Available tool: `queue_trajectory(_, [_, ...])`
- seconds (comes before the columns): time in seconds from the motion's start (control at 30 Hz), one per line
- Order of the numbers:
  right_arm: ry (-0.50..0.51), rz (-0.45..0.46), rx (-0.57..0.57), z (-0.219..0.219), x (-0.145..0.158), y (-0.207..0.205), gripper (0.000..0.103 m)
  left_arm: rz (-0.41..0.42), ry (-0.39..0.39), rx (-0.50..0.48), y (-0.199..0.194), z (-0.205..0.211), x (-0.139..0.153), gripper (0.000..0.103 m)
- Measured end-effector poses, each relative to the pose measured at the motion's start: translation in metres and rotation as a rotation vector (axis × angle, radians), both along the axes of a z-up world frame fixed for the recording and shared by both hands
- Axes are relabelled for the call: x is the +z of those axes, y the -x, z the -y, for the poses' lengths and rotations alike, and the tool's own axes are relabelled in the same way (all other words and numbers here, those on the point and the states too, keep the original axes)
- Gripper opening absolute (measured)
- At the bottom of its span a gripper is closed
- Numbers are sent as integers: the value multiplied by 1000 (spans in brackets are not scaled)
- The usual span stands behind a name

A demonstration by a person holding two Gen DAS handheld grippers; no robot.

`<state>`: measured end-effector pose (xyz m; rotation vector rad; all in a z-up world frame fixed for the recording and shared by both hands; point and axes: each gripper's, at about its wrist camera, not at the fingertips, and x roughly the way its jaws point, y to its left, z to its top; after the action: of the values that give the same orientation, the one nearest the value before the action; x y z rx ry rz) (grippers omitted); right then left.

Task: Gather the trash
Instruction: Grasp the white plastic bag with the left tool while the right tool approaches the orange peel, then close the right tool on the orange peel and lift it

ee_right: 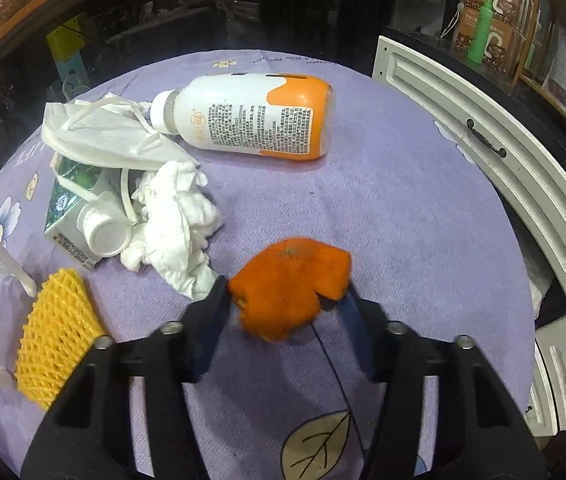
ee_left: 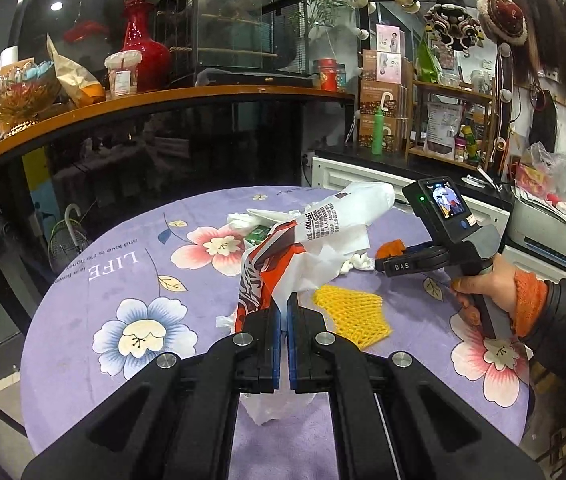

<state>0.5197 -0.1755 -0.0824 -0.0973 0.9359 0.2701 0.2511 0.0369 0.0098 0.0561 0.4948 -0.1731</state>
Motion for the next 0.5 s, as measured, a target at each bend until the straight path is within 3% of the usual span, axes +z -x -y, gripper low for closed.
queue_trajectory(0.03, [0,3,9,-1,1,3,16,2,0,-5,2,1,0,3])
queue_trajectory(0.33, [-61,11,9,14,8,35,15,12,2,-25,18,13,6,3])
queue_trajectory(0.5, [-109,48,29,22,23,73,11,24,3,-52,32,24,13,3])
